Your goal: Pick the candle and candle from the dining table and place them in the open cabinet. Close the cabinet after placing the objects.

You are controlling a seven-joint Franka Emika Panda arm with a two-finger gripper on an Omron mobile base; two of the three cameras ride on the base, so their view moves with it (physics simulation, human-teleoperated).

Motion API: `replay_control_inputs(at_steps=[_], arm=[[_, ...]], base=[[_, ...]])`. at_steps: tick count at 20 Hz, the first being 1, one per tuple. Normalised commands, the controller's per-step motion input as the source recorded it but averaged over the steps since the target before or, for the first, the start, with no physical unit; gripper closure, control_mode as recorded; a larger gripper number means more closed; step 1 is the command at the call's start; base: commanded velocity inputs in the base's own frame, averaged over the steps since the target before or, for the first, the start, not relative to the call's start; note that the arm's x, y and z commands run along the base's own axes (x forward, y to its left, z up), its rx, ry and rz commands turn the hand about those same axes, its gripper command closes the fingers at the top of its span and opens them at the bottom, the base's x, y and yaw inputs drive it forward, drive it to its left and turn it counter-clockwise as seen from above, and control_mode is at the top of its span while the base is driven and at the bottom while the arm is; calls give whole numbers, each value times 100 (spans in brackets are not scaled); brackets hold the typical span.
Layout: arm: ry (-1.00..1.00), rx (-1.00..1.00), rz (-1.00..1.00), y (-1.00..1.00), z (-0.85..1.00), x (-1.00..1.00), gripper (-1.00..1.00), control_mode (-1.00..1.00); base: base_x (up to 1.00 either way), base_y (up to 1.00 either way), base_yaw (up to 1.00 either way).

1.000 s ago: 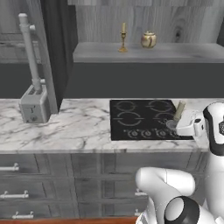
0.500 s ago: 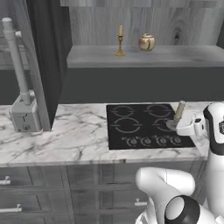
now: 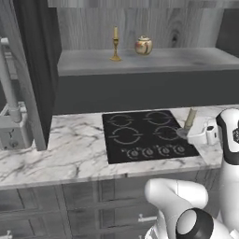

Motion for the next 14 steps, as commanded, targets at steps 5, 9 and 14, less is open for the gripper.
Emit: replay_control_inputs(at_steps=[5,9,14], arm=[[0,0,0,0,0,0,100,100],[0,0,0,0,0,0,100,100],[0,0,0,0,0,0,100,100]], base=[[12,0,-31],[16,14,-27],[29,48,-14]])
